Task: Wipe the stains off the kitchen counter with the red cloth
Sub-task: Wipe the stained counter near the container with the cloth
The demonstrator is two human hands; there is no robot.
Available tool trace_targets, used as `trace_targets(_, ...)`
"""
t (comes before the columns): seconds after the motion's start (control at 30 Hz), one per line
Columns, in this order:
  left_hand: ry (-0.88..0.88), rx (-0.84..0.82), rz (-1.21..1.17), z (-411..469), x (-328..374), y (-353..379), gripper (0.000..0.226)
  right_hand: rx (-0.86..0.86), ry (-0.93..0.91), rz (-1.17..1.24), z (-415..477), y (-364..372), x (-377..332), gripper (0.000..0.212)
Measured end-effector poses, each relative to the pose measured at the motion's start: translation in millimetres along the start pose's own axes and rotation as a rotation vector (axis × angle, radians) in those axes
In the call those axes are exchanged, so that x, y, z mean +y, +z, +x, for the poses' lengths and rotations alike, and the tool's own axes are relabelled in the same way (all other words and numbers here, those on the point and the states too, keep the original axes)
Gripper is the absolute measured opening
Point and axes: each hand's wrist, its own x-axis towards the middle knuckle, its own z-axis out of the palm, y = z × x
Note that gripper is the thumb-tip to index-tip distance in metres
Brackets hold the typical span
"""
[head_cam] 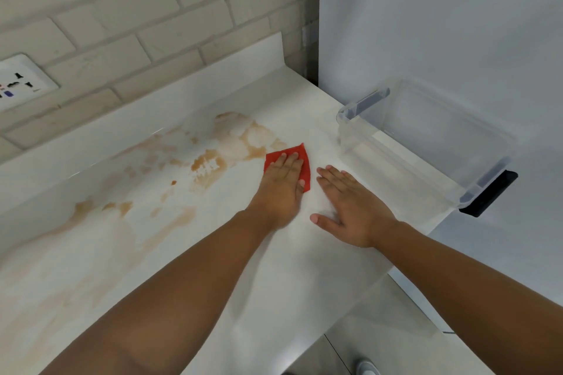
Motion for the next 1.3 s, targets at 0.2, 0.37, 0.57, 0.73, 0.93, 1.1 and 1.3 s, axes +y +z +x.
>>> trace_targets(0.2, -0.29, 0.001, 0.005, 34, -26, -9, 0.061, -0.008, 0.0, 0.007, -2, -1, 0, 0.095)
trace_targets(0.37, -0.204, 0.023, -0.018, -14, -1, -2, 0.057, -0.001, 0.004, 0.007, -1, -1, -2, 0.092)
trace_targets(0.57, -0.069, -0.002, -0.02, -10, 1, 4, 0.057, -0.042, 0.02, -0.006, 0, -3, -3, 0.092)
trace_targets(0.73, -0.08, 0.018, -0.08, 40, -17, -9, 0.062, -0.046, 0.001, -0.01, -1, -4, -3, 0.093)
trace_targets(0.93, -0.281, 0.013, -0.014, 58, -34, -15, 0.064, -0.064, 0.013, -0.018, 0, -4, -2, 0.093)
trace_targets(1.1, -0.066, 0.001, -0.108, 18, -6, -6, 0.06, -0.052, 0.045, 0.008, 1, -4, -3, 0.092)
trace_targets(1.3, -0.04, 0.06, -0.17, 5, -23, -14, 0.047, -0.047, 0.048, 0.019, -2, -5, -4, 0.092)
